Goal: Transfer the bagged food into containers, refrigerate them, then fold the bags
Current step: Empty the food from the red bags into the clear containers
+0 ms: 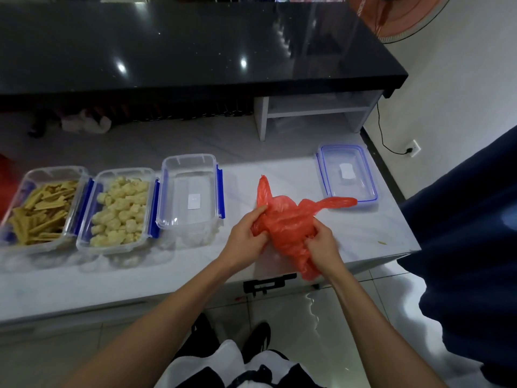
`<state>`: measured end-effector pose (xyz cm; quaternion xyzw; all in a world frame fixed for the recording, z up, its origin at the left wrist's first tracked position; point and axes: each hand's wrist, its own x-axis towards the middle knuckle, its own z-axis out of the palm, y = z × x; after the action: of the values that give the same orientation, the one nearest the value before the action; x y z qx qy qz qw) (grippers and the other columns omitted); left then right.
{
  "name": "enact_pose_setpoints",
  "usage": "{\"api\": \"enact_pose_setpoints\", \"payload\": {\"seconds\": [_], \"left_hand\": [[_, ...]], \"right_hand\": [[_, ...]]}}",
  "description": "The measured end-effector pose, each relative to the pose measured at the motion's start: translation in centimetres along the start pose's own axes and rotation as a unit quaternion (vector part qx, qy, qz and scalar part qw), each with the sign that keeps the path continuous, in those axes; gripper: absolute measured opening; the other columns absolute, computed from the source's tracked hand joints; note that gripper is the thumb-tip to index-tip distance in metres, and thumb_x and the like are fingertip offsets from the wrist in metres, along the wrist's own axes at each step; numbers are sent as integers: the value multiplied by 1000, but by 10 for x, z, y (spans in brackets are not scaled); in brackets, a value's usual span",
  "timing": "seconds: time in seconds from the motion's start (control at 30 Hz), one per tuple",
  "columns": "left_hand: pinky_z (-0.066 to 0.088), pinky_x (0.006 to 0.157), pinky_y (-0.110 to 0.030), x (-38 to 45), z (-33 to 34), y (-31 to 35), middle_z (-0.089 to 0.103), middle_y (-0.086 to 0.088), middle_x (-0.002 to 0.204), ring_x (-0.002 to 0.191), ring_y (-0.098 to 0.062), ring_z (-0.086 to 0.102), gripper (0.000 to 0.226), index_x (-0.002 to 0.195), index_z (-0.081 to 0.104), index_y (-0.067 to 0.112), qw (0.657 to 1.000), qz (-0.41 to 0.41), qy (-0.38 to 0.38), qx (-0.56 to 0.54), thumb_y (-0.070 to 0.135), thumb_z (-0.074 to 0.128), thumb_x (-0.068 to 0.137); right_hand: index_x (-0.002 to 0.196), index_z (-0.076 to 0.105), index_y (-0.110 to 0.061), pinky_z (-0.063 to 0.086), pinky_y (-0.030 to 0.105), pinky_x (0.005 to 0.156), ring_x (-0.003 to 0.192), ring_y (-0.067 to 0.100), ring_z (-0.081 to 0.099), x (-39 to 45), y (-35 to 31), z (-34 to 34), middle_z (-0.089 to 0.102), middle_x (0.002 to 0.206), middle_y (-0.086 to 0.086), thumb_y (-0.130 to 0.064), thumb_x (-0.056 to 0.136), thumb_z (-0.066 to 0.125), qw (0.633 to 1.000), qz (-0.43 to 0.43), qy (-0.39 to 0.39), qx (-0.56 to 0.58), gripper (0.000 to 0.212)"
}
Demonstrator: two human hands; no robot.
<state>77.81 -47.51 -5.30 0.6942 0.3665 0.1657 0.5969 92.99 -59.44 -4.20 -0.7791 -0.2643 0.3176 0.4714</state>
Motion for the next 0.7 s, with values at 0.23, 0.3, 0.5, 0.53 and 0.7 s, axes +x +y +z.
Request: {"api": "enact_pose_setpoints", "payload": {"seconds": [0.23, 0.3, 0.5, 0.53, 0.7], "left_hand": [[62, 69, -40, -10, -32, 56, 72, -10, 97, 82, -26, 70, 27, 127, 62, 27, 992, -5, 47, -119, 19, 58, 102], [64, 75, -38, -12, -52, 73, 74, -12, 98, 89, -25, 73, 23, 123, 66, 22, 987, 14, 68, -143, 17, 57, 102], [61, 79, -43, -12, -115, 78, 79, -5, 94, 89, -27, 76, 21, 106, 71, 19, 971, -62, 155, -174, 36, 62, 98], [60, 77, -45, -12, -124, 74, 79, -8, 95, 90, -31, 76, 25, 106, 72, 17, 966, -86, 162, -184, 38, 63, 96], [50, 50, -24, -11, -156, 54, 71, -5, 67, 63, -29, 66, 23, 86, 68, 14, 953, -153, 171, -199, 22, 52, 102]], "right_hand": [[97, 70, -20, 58, 33, 79, 86, 15, 73, 4, -67, 1, 76, 87, -2, 1, 87, 64, 996, -71, -17, 53, 24], [90, 69, -21, 57, 33, 77, 78, 10, 70, 9, -89, 11, 75, 80, -6, 0, 85, 64, 994, -93, -21, 45, 22], [78, 64, -31, 51, 28, 73, 80, 10, 67, 26, -157, 62, 72, 81, -11, -24, 84, 73, 985, -148, -57, -65, 12], [77, 64, -30, 50, 28, 71, 80, 12, 67, 31, -166, 72, 72, 81, -9, -24, 84, 72, 981, -155, -72, -88, 13], [64, 60, -16, 43, 27, 59, 73, 21, 61, 67, -189, 123, 66, 72, 3, -11, 89, 56, 960, -97, -144, -218, 26]]}}
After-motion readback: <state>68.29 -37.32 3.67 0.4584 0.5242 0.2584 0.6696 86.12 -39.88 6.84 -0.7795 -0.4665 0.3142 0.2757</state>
